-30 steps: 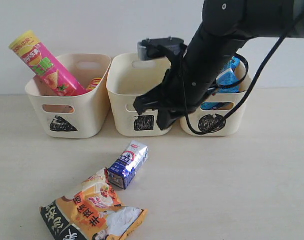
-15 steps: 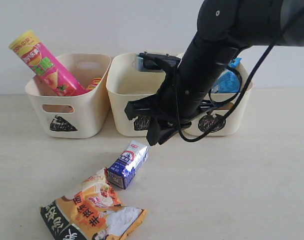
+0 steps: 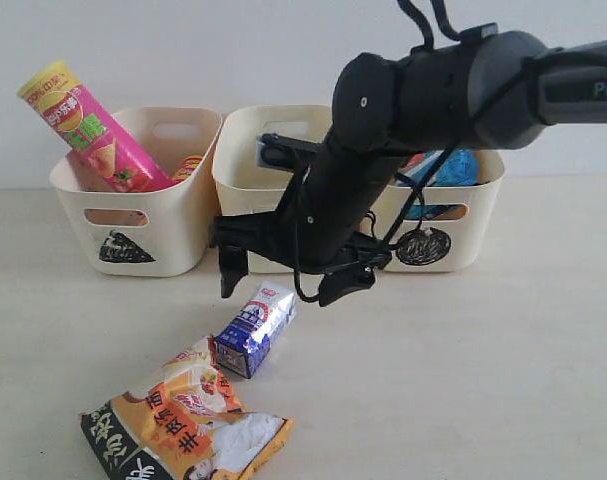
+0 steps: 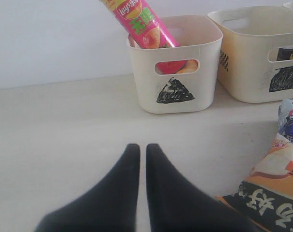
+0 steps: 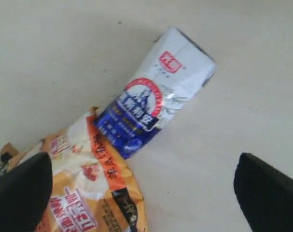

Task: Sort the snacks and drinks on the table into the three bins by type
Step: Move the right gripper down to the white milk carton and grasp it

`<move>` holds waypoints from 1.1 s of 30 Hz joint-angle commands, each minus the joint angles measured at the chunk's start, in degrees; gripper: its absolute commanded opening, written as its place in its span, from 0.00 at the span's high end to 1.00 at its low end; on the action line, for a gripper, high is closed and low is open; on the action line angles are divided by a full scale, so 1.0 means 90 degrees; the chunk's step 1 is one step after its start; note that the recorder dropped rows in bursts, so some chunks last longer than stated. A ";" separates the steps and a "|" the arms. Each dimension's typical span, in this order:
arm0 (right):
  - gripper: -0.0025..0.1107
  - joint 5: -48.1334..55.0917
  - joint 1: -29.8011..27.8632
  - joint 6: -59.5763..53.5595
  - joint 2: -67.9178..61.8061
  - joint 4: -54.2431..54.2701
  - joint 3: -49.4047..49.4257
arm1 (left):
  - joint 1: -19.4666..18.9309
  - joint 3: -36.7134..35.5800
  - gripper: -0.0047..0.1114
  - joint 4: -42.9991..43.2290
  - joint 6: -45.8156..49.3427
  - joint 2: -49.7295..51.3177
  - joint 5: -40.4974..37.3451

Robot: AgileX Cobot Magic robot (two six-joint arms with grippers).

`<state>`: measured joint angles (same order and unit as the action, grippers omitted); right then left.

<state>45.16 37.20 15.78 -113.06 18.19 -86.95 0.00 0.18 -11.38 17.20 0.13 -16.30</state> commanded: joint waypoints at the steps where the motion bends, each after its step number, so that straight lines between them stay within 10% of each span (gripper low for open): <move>1: 0.16 0.0251 0.0008 0.1301 -0.0263 -0.0668 -0.0300 | 0.0000 -0.0021 0.92 0.0012 0.0019 -0.0014 0.0019; 28: 0.16 -0.0575 0.0312 0.2835 -0.1899 -0.1138 -0.1465 | 0.0000 -0.0021 0.92 0.0012 0.0032 -0.0014 0.0019; 33: 0.41 -0.0560 0.0312 0.2835 -0.1949 -0.1151 -0.1465 | 0.0000 -0.0021 0.92 0.0012 0.0032 -0.0014 0.0019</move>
<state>40.44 39.95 41.58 -130.66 8.00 -99.83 0.00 0.18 -11.38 17.20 0.13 -16.30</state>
